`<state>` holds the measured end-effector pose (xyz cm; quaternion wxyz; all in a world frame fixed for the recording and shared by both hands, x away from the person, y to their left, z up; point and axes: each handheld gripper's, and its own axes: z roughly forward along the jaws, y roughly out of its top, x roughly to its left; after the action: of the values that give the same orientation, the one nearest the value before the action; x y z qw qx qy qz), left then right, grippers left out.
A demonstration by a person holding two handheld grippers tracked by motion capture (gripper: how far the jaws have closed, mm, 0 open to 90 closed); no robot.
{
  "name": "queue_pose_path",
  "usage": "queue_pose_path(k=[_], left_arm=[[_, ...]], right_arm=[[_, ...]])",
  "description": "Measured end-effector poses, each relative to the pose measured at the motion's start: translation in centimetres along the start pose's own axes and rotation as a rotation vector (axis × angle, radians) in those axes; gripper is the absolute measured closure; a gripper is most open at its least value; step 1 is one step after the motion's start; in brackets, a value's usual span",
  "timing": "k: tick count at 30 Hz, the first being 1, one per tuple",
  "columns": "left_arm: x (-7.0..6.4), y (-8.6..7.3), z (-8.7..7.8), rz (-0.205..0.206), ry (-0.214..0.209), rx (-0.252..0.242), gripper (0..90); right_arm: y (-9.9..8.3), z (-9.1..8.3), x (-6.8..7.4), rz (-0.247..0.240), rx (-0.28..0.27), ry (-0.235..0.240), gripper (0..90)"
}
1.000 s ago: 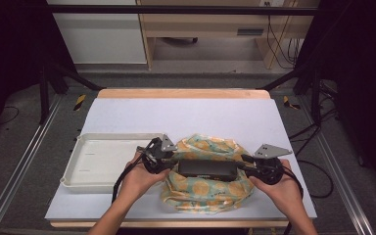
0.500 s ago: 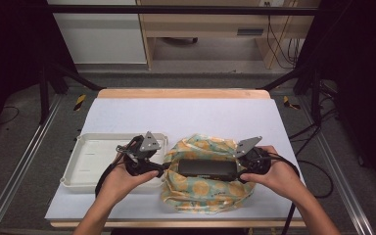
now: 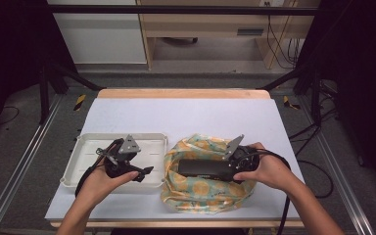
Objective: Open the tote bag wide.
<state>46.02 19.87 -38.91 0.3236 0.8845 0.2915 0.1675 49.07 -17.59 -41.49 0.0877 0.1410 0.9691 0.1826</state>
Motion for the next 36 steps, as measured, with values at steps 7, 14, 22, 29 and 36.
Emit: queue_pose_path(k=[7,14,22,29,36], left_arm=[[0.6,-0.9,-0.4,-0.002,0.002,0.024,15.6],[1.1,-1.4,-1.0,-0.024,-0.005,0.007,15.4],[1.4,-1.8,-1.5,-0.033,-0.002,0.0,15.4],[2.2,-2.4,-1.7,-0.066,0.006,-0.001,15.4],[2.4,-2.6,-1.6,-0.073,0.007,0.005,15.4]], right_arm=[[0.4,0.9,-0.6,-0.014,0.034,0.036,33.7],[0.7,1.8,-0.9,-0.047,0.072,0.075,34.6],[0.6,2.1,-1.0,-0.067,0.097,0.084,37.6],[0.5,1.8,-1.1,-0.077,0.114,0.088,42.4],[0.5,1.6,-1.0,-0.105,0.103,0.087,43.3]])
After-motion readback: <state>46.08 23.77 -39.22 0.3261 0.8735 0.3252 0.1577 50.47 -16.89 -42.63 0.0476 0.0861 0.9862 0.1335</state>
